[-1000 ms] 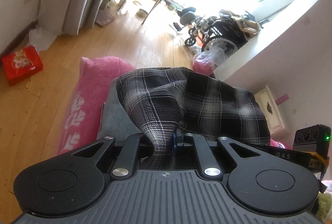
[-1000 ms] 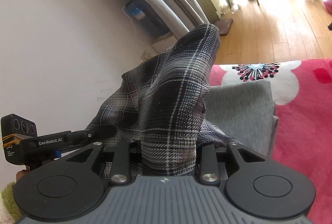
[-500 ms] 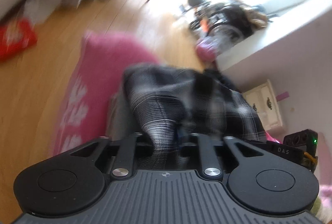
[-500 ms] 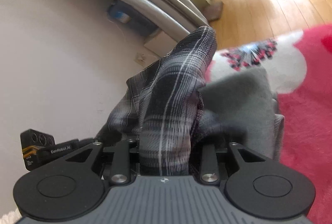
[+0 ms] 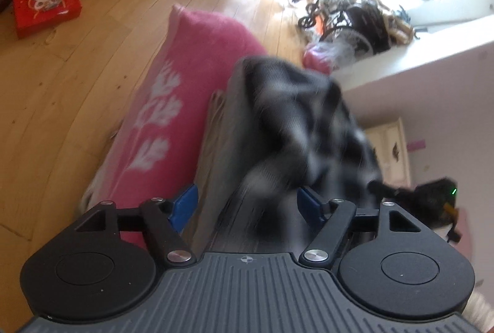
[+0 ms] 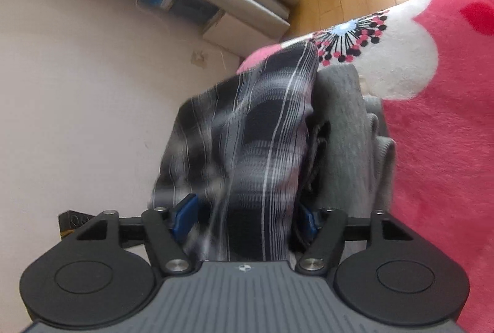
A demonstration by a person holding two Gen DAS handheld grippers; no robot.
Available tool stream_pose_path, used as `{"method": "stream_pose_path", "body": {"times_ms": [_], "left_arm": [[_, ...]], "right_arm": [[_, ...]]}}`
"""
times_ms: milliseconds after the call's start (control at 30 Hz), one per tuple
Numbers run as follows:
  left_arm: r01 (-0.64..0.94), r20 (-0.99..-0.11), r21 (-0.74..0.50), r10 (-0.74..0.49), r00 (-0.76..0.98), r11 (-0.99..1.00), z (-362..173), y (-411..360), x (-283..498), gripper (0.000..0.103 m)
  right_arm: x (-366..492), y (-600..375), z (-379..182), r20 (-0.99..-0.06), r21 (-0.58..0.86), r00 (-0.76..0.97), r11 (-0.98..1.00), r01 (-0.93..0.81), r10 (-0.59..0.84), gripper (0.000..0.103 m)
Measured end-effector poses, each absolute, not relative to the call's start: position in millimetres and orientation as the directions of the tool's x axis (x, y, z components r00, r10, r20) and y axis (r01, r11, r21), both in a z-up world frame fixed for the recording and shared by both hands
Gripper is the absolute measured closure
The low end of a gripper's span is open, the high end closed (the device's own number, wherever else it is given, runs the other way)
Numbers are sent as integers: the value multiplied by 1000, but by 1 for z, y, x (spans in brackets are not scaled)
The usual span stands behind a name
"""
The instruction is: Fold clothes
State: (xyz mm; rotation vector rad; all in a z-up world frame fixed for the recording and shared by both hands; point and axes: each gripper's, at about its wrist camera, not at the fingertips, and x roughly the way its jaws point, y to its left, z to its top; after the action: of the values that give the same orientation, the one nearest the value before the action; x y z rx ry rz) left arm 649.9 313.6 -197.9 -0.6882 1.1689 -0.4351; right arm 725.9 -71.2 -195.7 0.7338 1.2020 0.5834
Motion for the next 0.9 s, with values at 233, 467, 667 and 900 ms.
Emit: {"method": "stream_pose_path", "body": {"times_ms": [233, 467, 667, 900], "left_arm": [[-74, -659, -722, -652, 375, 688, -223, 306, 619, 40], [-109, -682, -691, -596, 424, 715, -211, 296, 606, 84], [-172, -595, -793, -679, 431, 585, -186, 302, 601, 92], [-246, -714, -699, -636, 293, 672, -232, 282, 594, 68]], "right_arm": [[688, -77, -188, -617, 767, 243, 641, -31, 749, 32], [679, -56, -182, -709, 668, 233, 740, -82, 666, 66], [696, -54, -147, -727, 638, 205, 755, -151, 655, 77], [694, -58, -189, -796, 570, 153, 810, -134, 586, 52]]}}
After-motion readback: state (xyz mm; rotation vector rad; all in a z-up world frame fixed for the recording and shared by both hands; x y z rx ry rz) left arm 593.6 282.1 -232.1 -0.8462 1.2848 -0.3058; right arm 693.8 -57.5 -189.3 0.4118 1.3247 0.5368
